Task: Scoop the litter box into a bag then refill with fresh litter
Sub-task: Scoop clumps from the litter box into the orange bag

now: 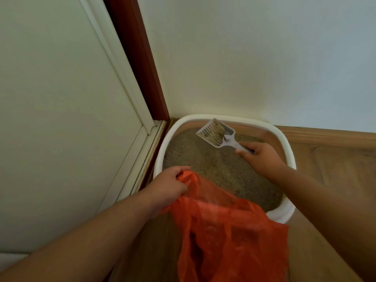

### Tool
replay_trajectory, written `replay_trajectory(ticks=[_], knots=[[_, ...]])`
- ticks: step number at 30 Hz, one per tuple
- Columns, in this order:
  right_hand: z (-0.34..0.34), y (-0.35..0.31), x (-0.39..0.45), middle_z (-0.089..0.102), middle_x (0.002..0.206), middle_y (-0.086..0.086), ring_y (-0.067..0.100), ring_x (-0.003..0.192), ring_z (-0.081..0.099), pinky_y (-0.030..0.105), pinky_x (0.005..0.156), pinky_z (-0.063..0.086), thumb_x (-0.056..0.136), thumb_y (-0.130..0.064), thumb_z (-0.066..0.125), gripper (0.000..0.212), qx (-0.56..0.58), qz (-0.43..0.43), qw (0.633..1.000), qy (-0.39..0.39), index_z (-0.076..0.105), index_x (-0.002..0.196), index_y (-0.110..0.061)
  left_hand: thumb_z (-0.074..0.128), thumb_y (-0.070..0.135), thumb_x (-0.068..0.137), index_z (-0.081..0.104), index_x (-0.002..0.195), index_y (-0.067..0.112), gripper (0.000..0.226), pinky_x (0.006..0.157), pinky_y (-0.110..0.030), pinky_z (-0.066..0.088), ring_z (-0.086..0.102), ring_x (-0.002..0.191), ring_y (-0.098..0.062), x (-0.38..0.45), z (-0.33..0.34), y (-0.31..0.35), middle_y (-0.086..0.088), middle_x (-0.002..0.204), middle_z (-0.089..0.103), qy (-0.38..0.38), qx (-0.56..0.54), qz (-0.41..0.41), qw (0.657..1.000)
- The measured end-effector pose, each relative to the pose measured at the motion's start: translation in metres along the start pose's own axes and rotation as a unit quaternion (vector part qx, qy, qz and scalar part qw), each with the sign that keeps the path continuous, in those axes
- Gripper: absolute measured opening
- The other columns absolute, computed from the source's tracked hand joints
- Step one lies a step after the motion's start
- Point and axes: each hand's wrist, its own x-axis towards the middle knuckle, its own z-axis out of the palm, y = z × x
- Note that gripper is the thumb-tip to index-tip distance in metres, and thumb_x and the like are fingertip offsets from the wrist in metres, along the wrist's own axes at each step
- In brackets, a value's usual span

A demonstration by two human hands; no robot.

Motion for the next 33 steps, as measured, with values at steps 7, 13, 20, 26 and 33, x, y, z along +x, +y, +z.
replay_trajectory(ticks=[7,13,20,26,33], knots=[[-0.037,-0.001,-0.037,0.071,0.083,-0.007,0.003,0.064,0.061,0.017,0.056,0.046,0.098,-0.033,0.065,0.036,-0.042,-0.003,0.999,-0.029,0.068,0.132,-0.023,0.061,-0.006,0.083,0.055,0.145,0.033,0.074,0.068,-0.037,0.064,0.075,0.091,-0.028,-0.014,0.016,0.009,-0.004,0.120,0.064,-0.023,0.037,0.015,0.999],[-0.051,0.005,-0.063,0.074,0.092,-0.001,0.017,0.078,0.067,0.032,0.071,0.054,0.096,-0.033,0.068,0.033,-0.030,0.008,0.999,-0.037,0.070,0.127,-0.025,0.059,-0.010,0.082,0.059,0.140,0.032,0.072,0.078,-0.047,0.064,0.074,0.093,-0.030,-0.024,0.029,0.009,-0.005,0.117,0.069,-0.055,0.065,0.028,0.996],[-0.063,0.006,-0.073,0.075,0.089,0.002,0.030,0.086,0.069,0.047,0.083,0.057,0.094,-0.037,0.069,0.031,-0.019,0.018,0.999,-0.032,0.072,0.124,-0.029,0.059,-0.010,0.081,0.058,0.140,0.034,0.073,0.069,-0.040,0.064,0.075,0.090,-0.032,-0.026,0.026,0.010,-0.006,0.119,0.067,-0.052,0.051,0.022,0.997],[-0.070,0.002,-0.076,0.075,0.096,-0.010,0.015,0.091,0.070,0.043,0.092,0.057,0.092,-0.037,0.072,0.033,-0.007,0.028,0.999,-0.042,0.073,0.124,-0.029,0.059,-0.010,0.073,0.059,0.138,0.038,0.082,0.075,-0.052,0.065,0.071,0.100,-0.037,-0.025,0.021,0.008,-0.009,0.125,0.062,-0.052,0.024,0.004,0.998],[-0.097,-0.014,-0.081,0.075,0.083,-0.020,-0.003,0.076,0.068,0.017,0.071,0.051,0.090,-0.025,0.076,0.026,0.045,-0.016,0.994,-0.101,0.076,0.115,-0.032,0.050,-0.024,0.068,0.056,0.140,0.039,0.096,0.059,-0.040,0.057,0.066,0.103,-0.046,-0.026,0.012,0.010,-0.017,0.135,0.052,-0.110,-0.094,-0.045,0.988]])
